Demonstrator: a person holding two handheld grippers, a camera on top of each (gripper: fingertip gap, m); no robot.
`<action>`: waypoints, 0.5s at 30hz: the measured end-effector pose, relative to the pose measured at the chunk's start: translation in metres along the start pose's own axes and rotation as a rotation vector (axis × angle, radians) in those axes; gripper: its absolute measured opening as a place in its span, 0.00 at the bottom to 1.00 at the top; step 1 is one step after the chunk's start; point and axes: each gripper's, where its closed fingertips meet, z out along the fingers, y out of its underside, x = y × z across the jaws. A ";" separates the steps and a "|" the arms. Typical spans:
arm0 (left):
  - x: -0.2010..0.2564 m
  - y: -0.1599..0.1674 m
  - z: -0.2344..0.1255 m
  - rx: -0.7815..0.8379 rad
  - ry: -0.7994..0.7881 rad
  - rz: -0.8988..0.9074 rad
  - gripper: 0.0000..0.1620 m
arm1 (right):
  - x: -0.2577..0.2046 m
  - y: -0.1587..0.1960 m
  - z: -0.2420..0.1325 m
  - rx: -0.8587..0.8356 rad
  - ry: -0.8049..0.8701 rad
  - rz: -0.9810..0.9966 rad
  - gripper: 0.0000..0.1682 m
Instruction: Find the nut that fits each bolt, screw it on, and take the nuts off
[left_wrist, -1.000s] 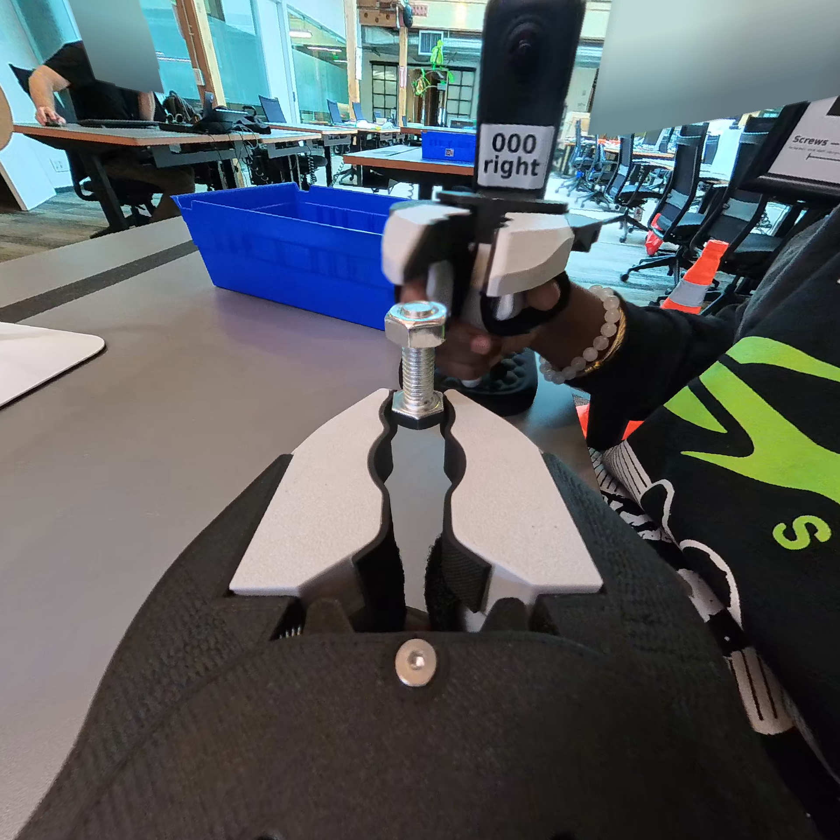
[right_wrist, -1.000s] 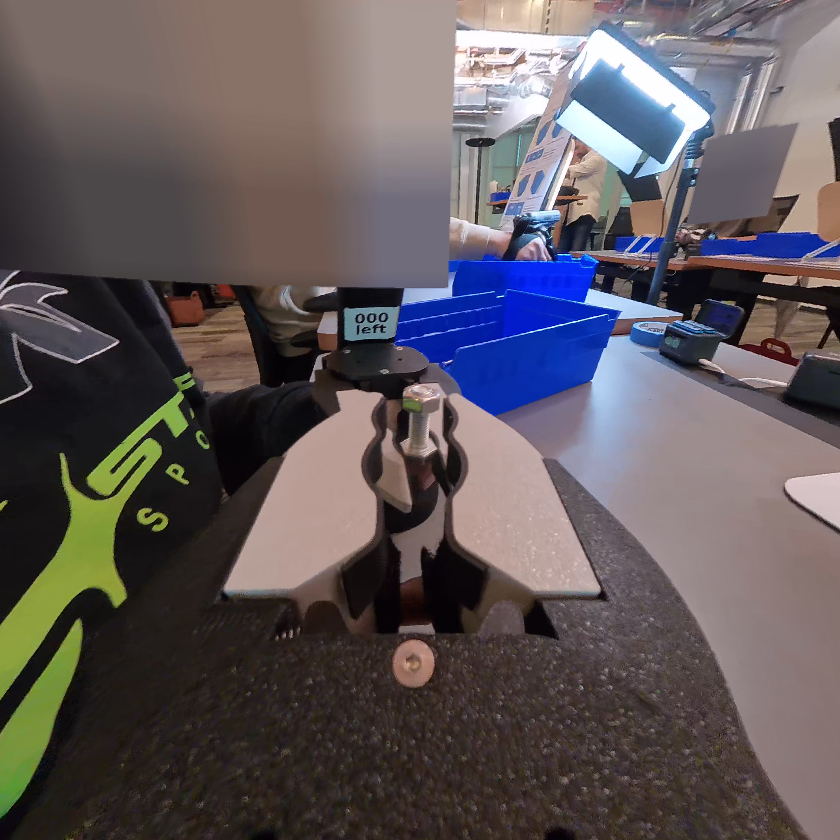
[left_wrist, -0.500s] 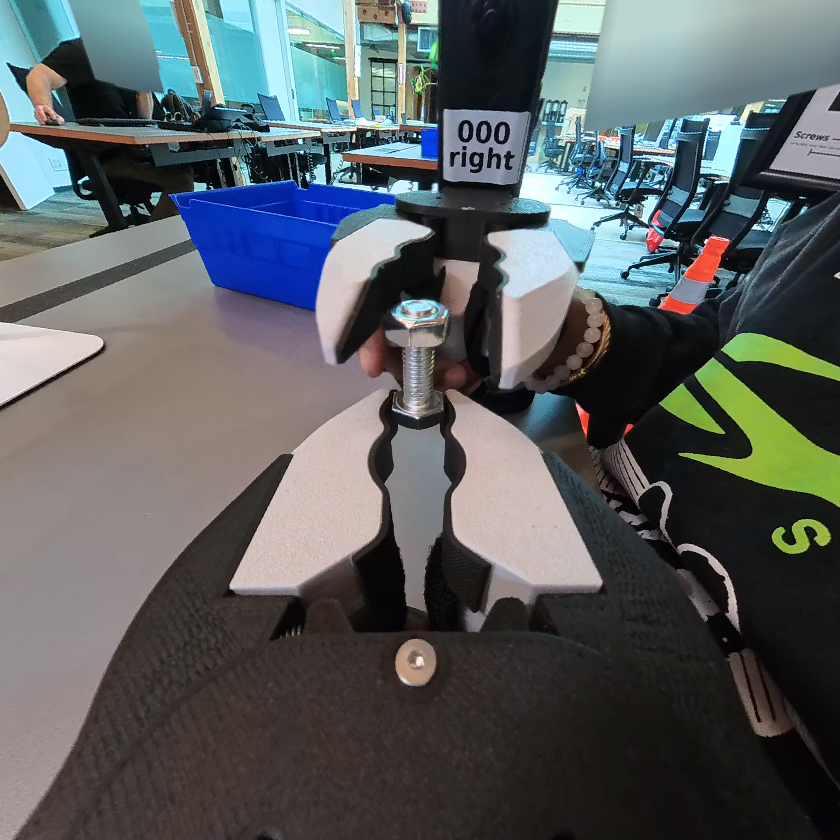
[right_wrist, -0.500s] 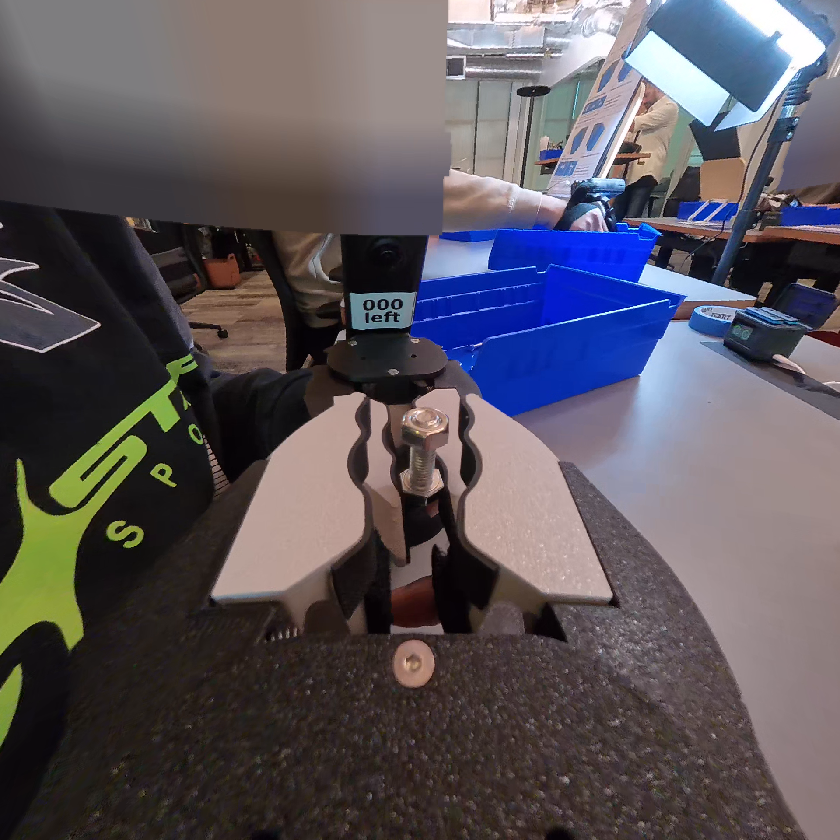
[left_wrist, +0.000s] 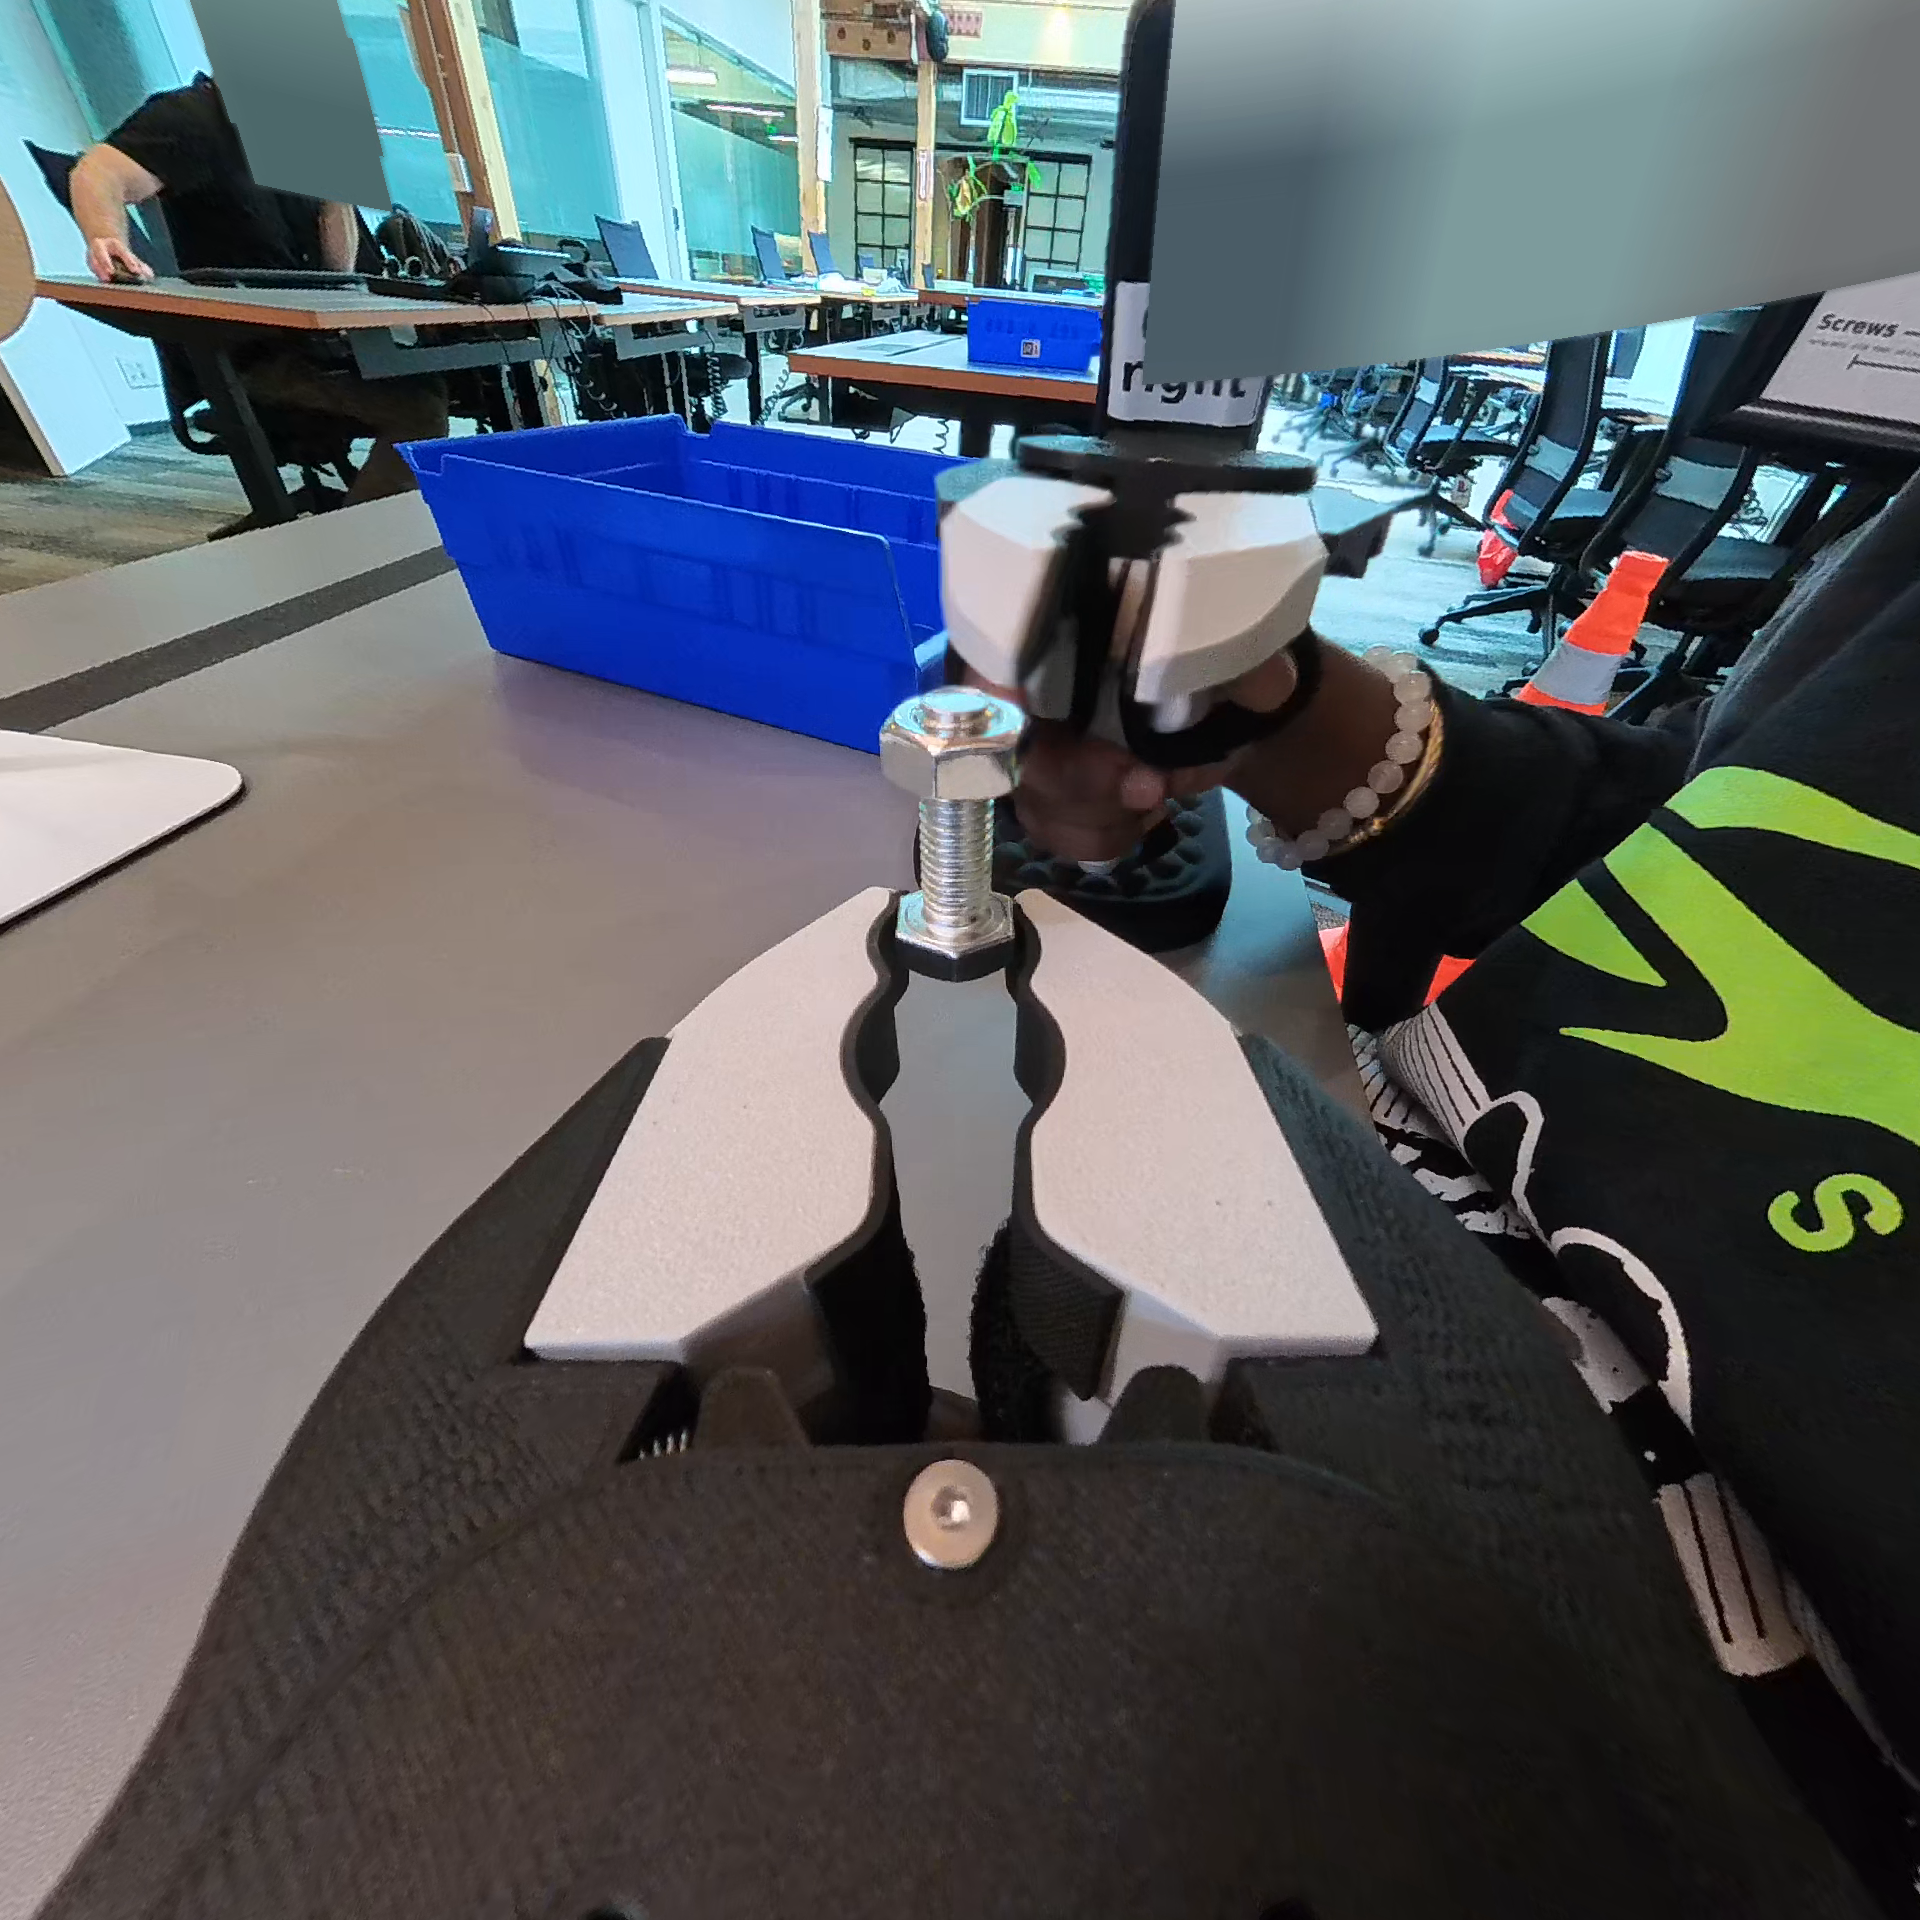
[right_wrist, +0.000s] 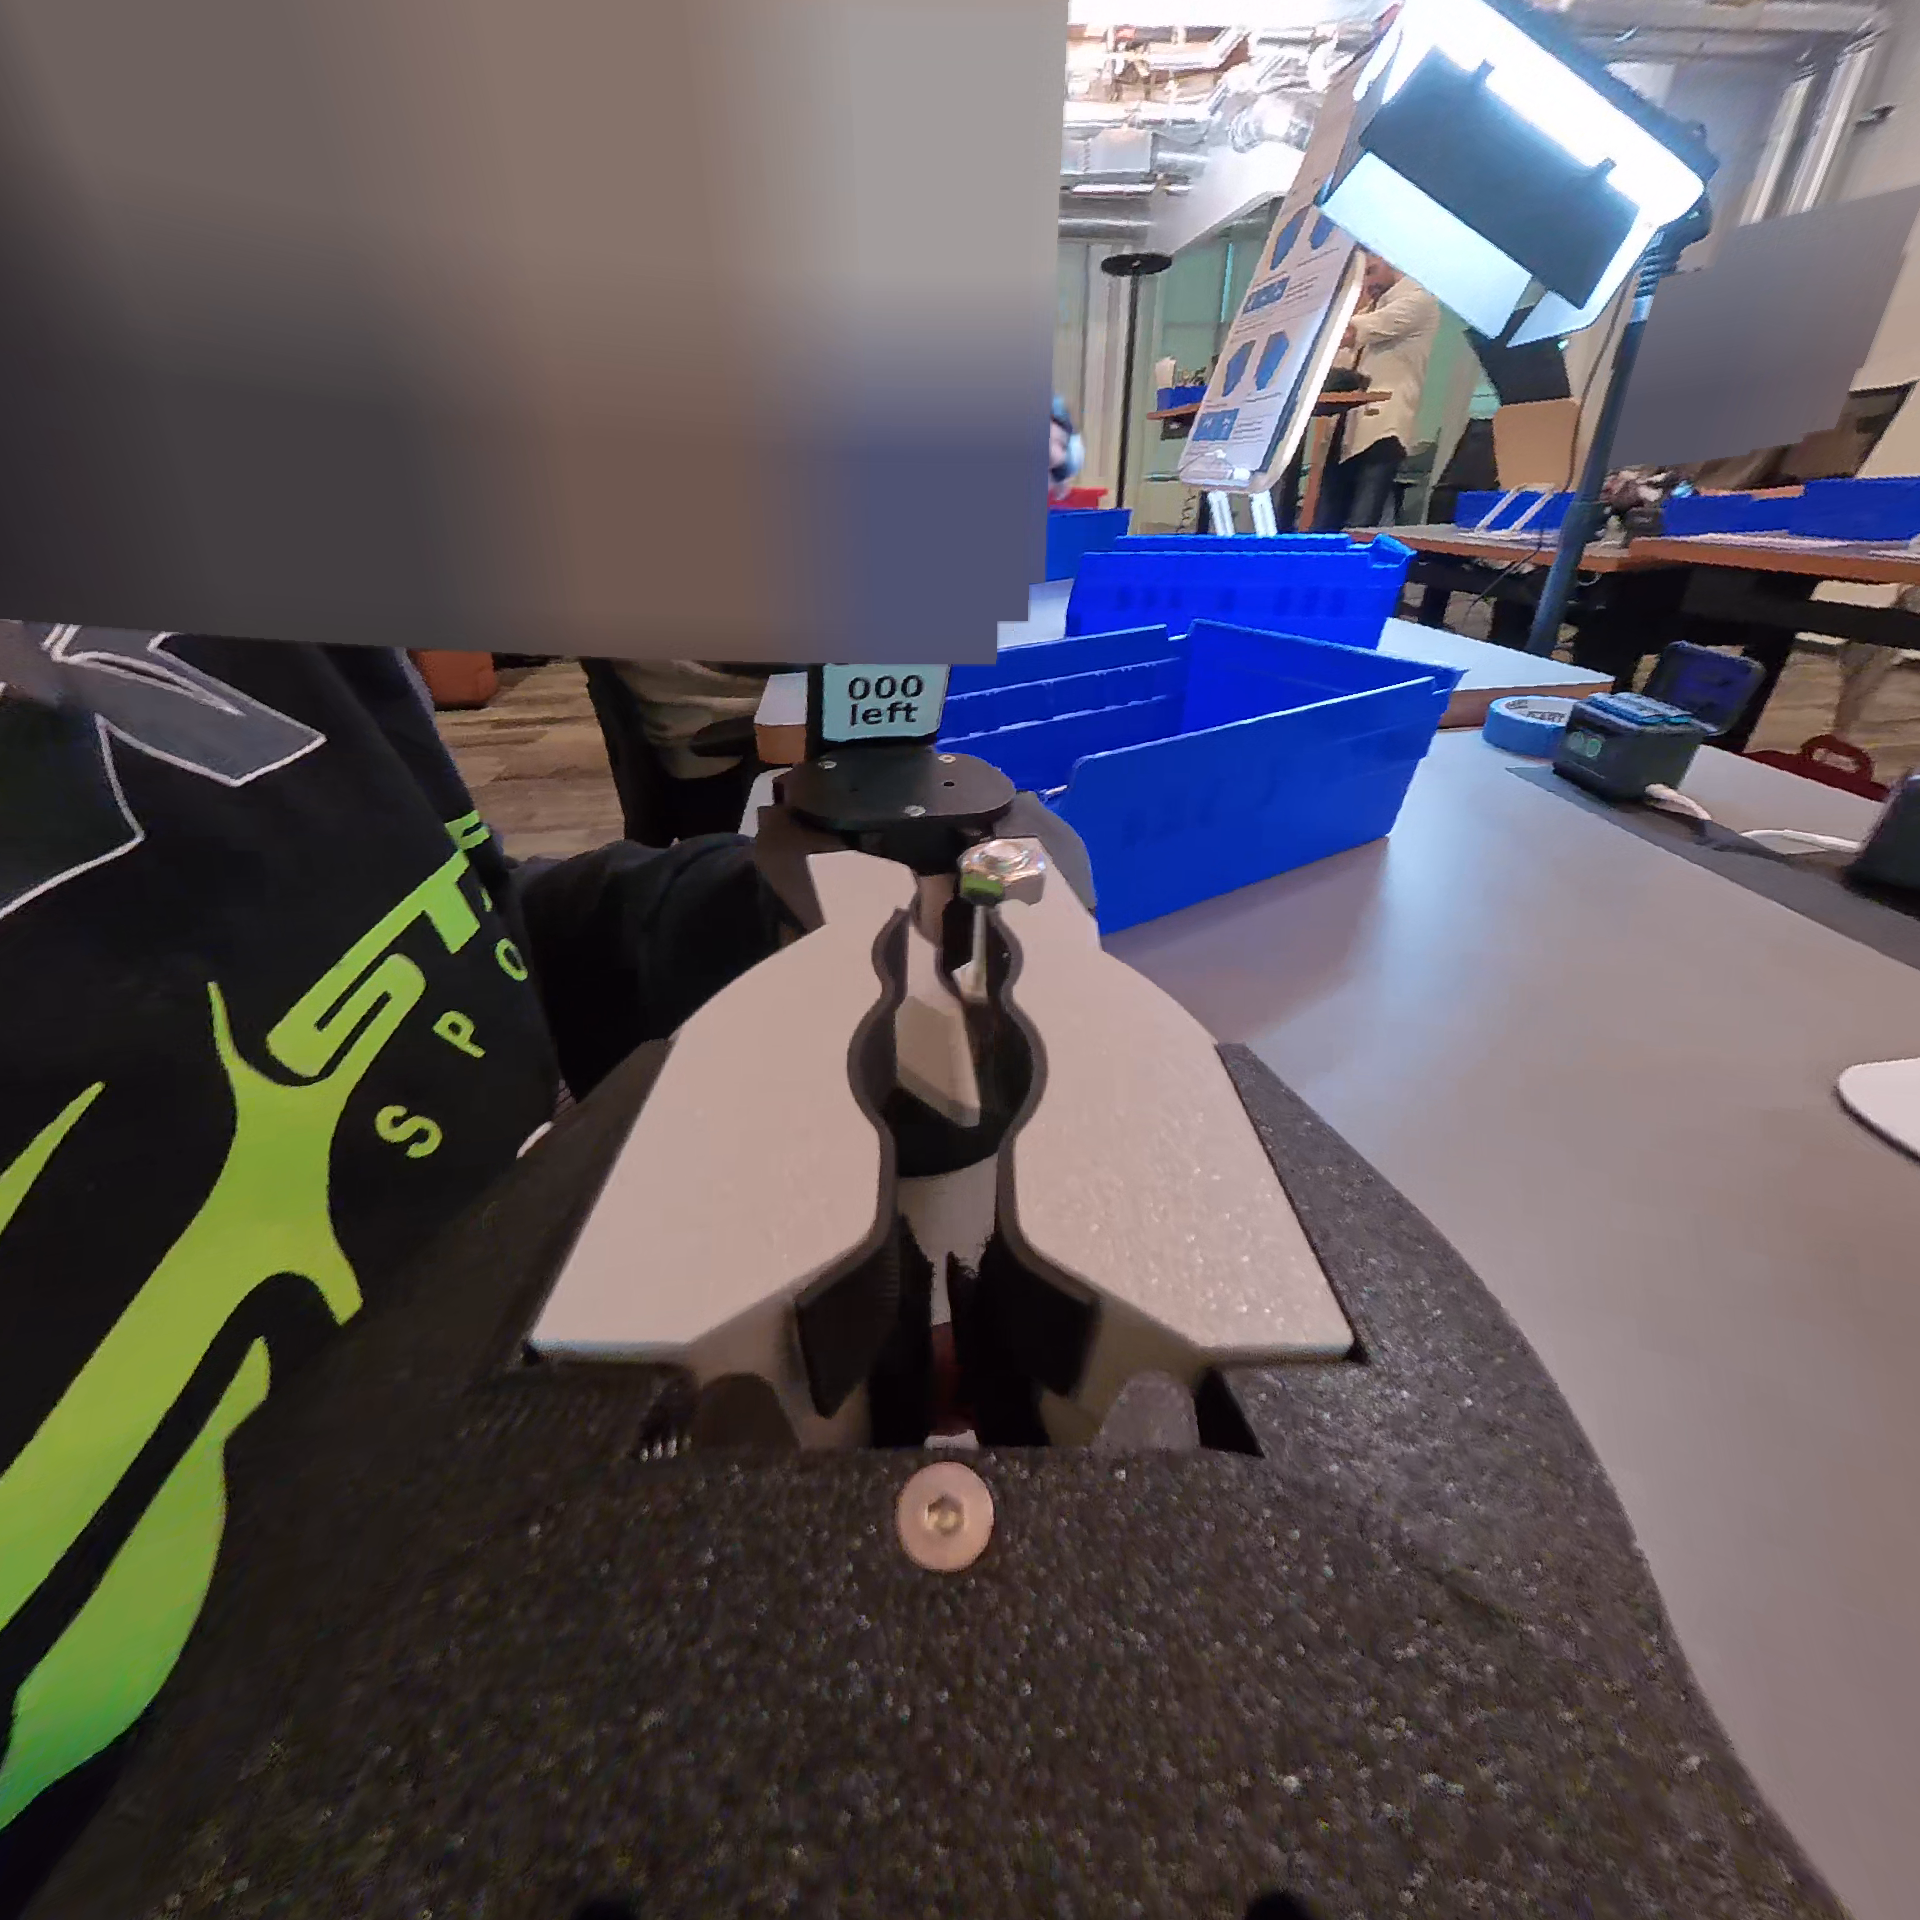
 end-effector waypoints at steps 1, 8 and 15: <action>0.000 0.000 0.000 0.000 0.000 0.001 0.11 | 0.003 -0.002 0.002 0.012 0.008 0.003 0.11; 0.001 0.000 0.000 -0.003 0.004 0.003 0.11 | 0.008 0.003 0.030 -0.021 -0.039 0.018 0.28; 0.002 0.001 0.000 -0.006 0.006 0.004 0.11 | -0.001 0.009 0.046 -0.069 -0.111 -0.003 0.27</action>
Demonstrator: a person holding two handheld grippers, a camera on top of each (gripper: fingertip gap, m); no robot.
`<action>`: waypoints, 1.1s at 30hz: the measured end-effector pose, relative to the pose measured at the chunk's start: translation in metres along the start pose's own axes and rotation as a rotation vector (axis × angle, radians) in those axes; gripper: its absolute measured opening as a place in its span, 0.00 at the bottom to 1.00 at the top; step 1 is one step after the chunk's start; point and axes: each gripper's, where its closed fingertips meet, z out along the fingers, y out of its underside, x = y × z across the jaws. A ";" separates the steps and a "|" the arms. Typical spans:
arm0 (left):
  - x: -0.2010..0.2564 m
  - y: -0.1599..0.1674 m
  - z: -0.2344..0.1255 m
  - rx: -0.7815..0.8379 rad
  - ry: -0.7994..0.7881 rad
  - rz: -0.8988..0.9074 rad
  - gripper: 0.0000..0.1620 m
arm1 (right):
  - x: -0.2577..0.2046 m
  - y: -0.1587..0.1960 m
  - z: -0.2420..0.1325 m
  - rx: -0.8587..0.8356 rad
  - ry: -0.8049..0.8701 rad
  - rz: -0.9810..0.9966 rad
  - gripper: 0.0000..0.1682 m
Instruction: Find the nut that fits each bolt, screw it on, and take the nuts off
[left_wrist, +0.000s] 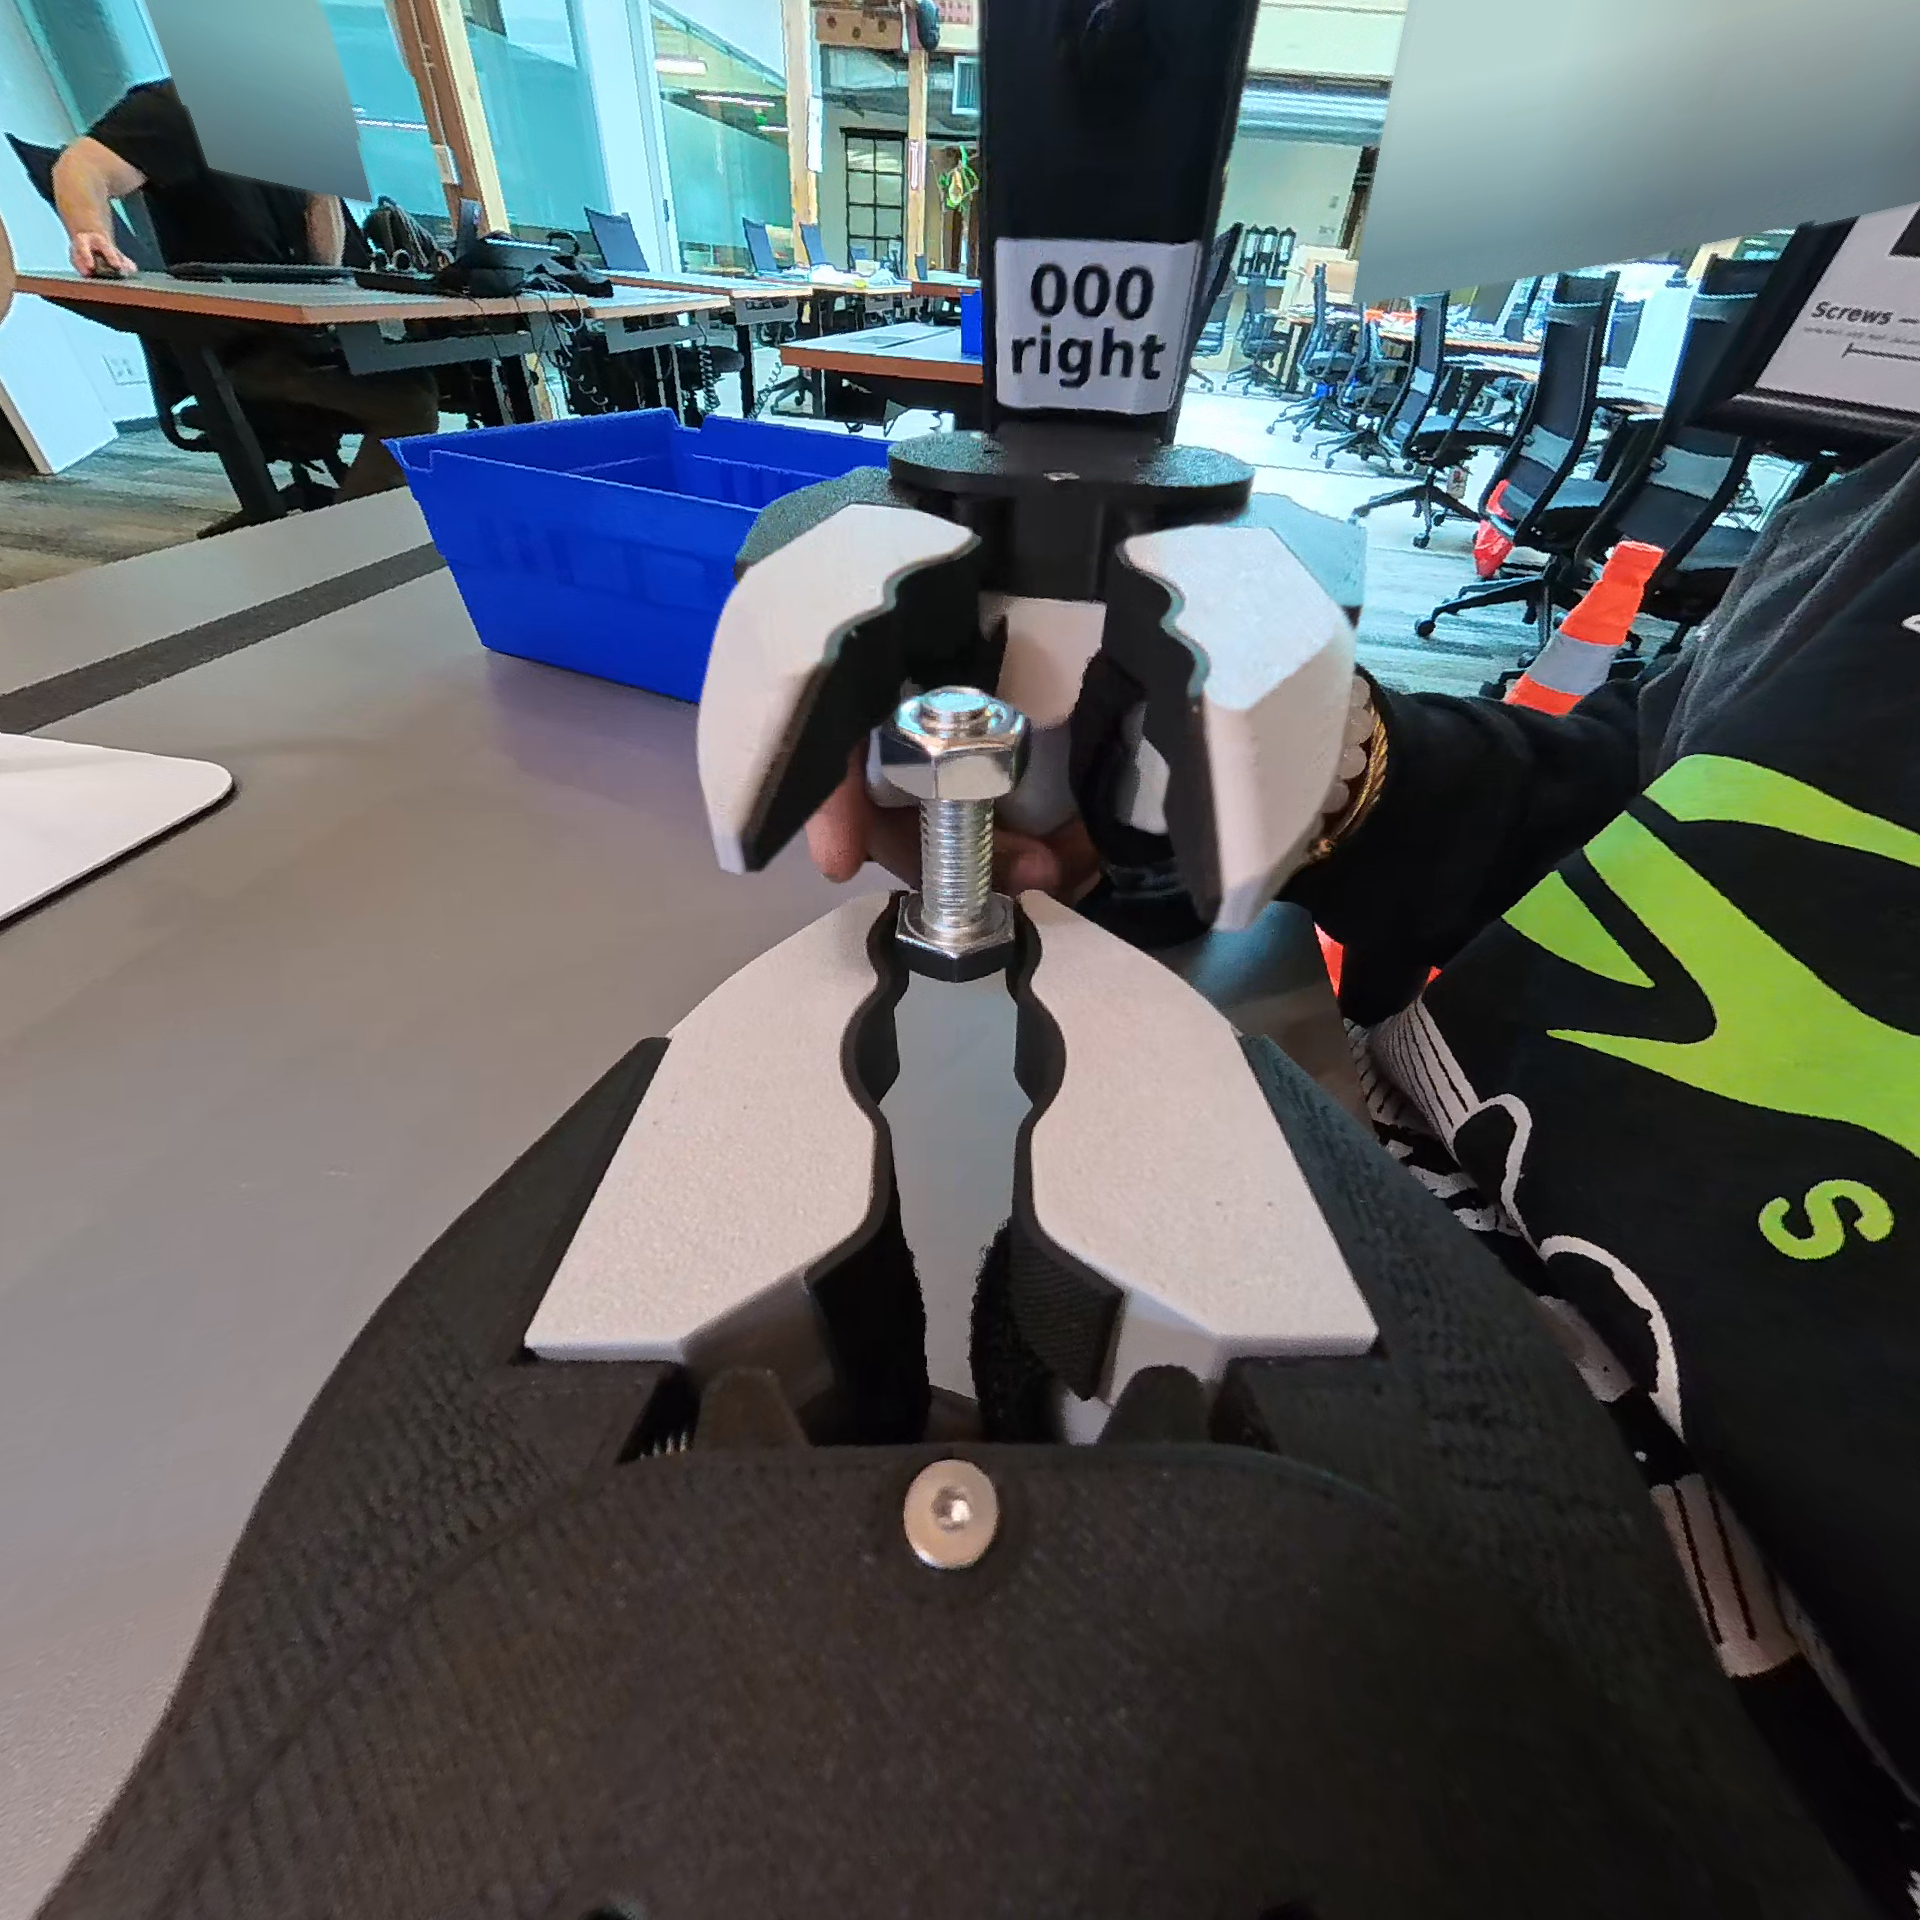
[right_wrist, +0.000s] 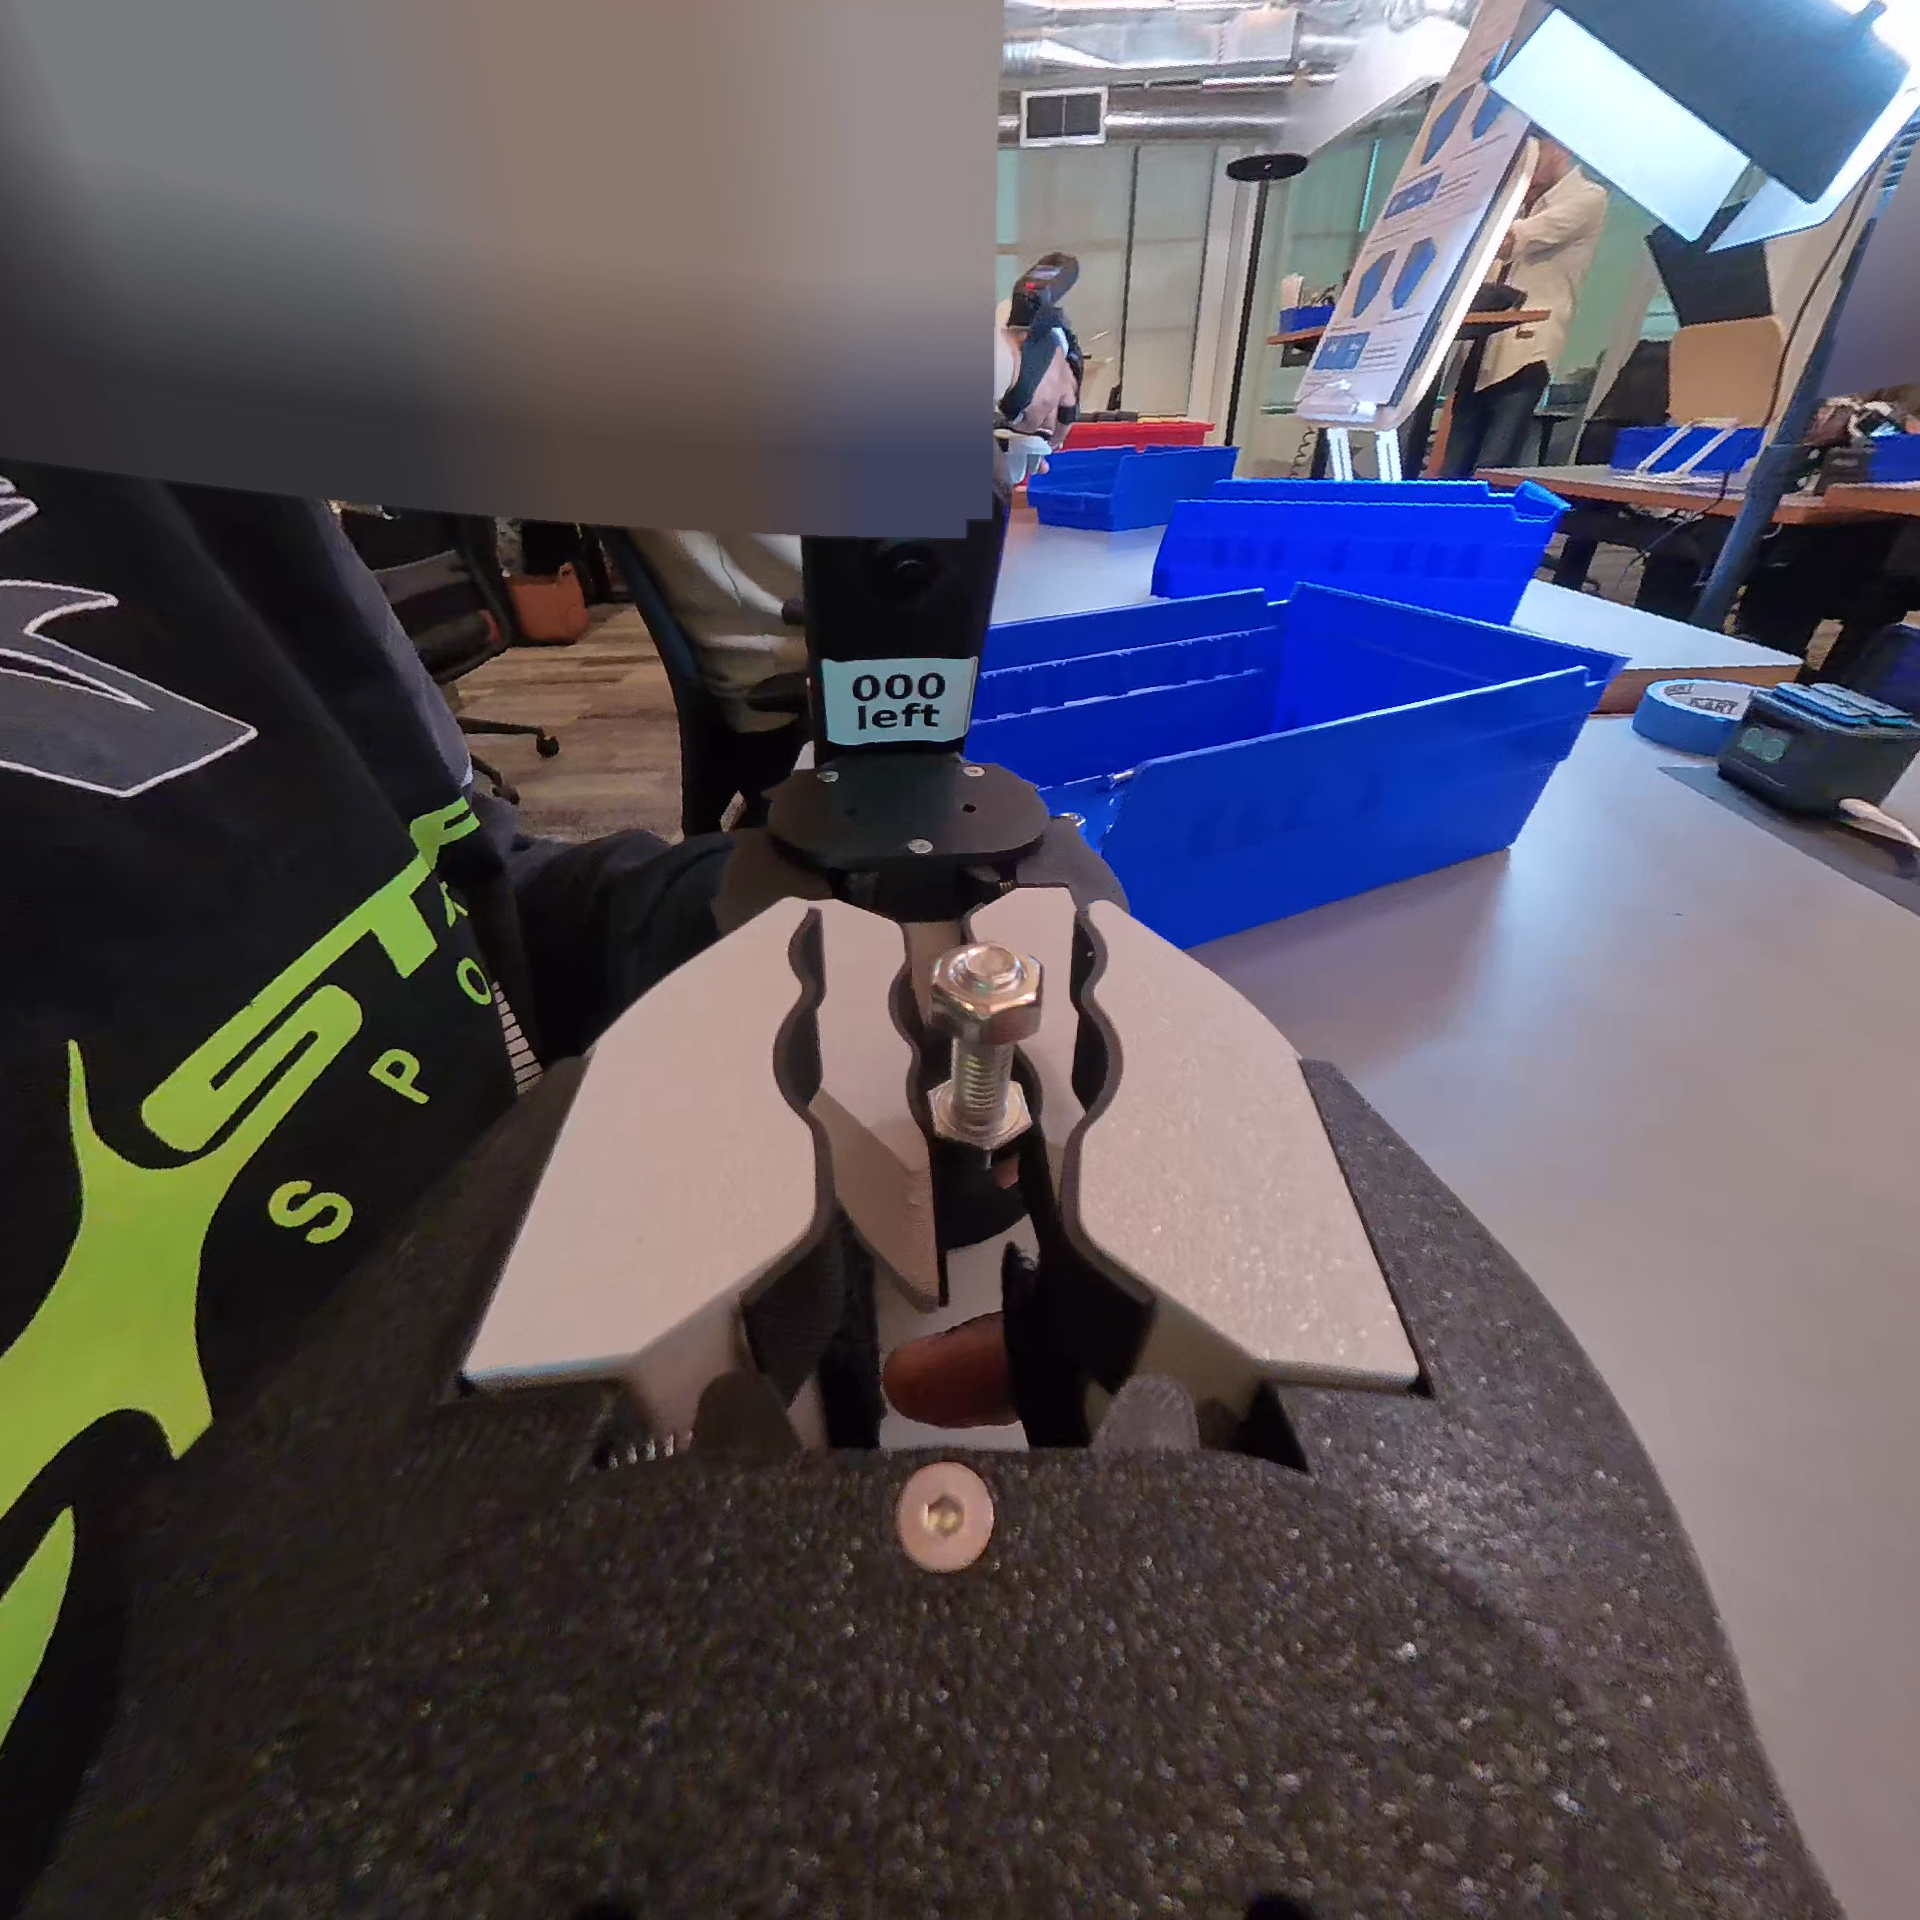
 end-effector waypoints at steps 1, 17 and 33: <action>0.000 0.000 0.000 0.001 -0.001 -0.001 0.11 | -0.001 0.000 0.000 -0.002 -0.002 -0.003 0.27; -0.001 0.000 0.000 0.004 -0.007 -0.001 0.11 | -0.002 -0.006 -0.043 0.066 0.103 -0.004 0.09; 0.000 0.001 0.001 -0.003 0.001 0.004 0.11 | 0.001 0.001 0.002 -0.008 -0.011 -0.002 0.27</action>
